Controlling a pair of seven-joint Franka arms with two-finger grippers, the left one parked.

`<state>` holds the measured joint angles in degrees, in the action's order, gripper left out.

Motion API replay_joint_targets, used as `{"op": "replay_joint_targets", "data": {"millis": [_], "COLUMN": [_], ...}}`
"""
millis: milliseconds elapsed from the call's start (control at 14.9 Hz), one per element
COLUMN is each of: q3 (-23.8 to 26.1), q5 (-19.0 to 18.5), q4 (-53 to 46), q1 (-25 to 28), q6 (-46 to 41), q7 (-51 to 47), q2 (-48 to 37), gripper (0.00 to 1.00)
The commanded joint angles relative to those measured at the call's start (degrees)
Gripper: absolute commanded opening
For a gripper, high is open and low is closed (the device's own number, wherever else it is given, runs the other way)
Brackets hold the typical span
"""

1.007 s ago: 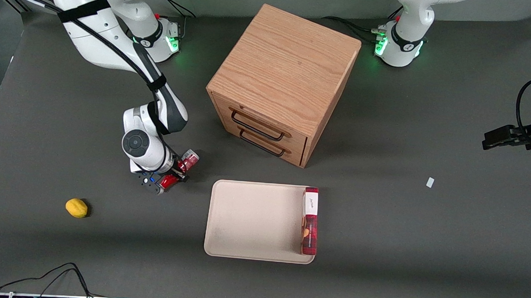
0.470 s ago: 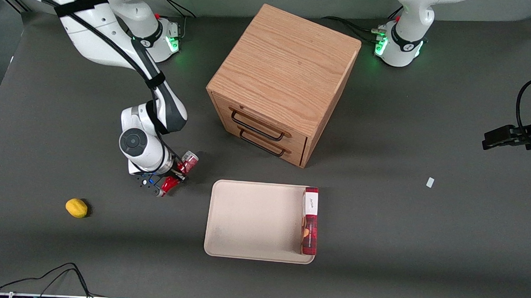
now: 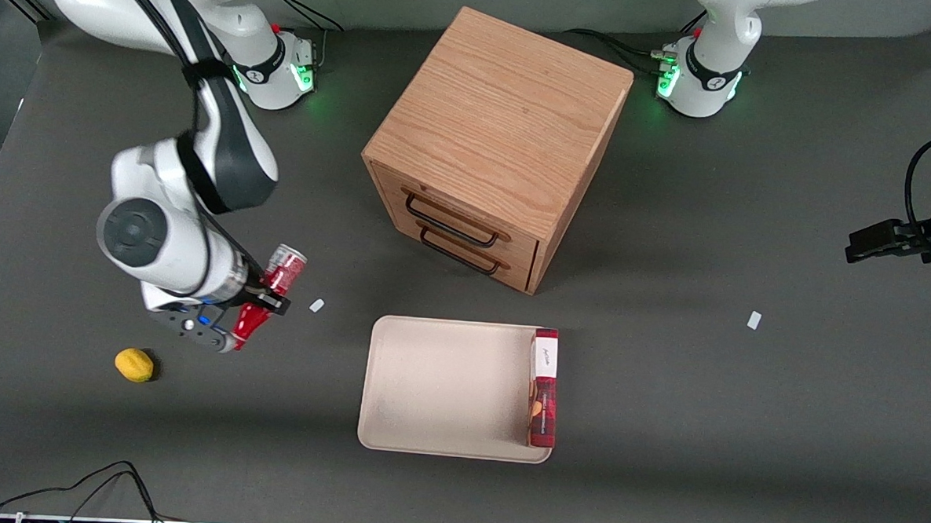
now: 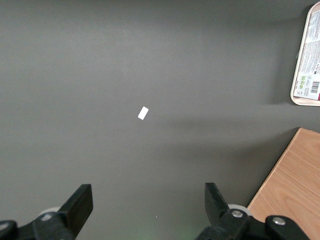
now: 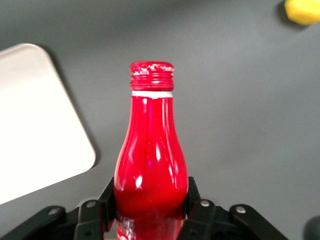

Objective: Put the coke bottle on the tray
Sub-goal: 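Lift the bottle upright and carry it toward the cream tray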

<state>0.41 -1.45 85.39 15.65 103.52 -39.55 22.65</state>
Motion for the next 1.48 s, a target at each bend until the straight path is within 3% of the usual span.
{"op": "replay_joint_targets", "data": {"millis": [0,269,403,806,1142,1276,1410], "q3": [2.6,4.2,4.4,7.1,7.4,7.4,7.4], "q5": [0.1,0.0,0.0,0.1,0.6,0.7,0.7], "q4": [-13.0,-27.0,-31.1,-31.0,-30.4,-30.4,-30.4], "q1": [0.2,0.5,0.9,2.4,2.4,2.5,2.5], "q6": [-7.1,-6.4,-1.0,16.8,22.2,22.9,25.9], "q7": [4.0,17.2,24.0,24.4,22.5,20.6,18.6], "q2": [3.1,10.1,15.5,28.2,34.9,37.3,39.2], "gripper": [0.00,0.01,0.01,0.01,0.01,0.13,0.13]}}
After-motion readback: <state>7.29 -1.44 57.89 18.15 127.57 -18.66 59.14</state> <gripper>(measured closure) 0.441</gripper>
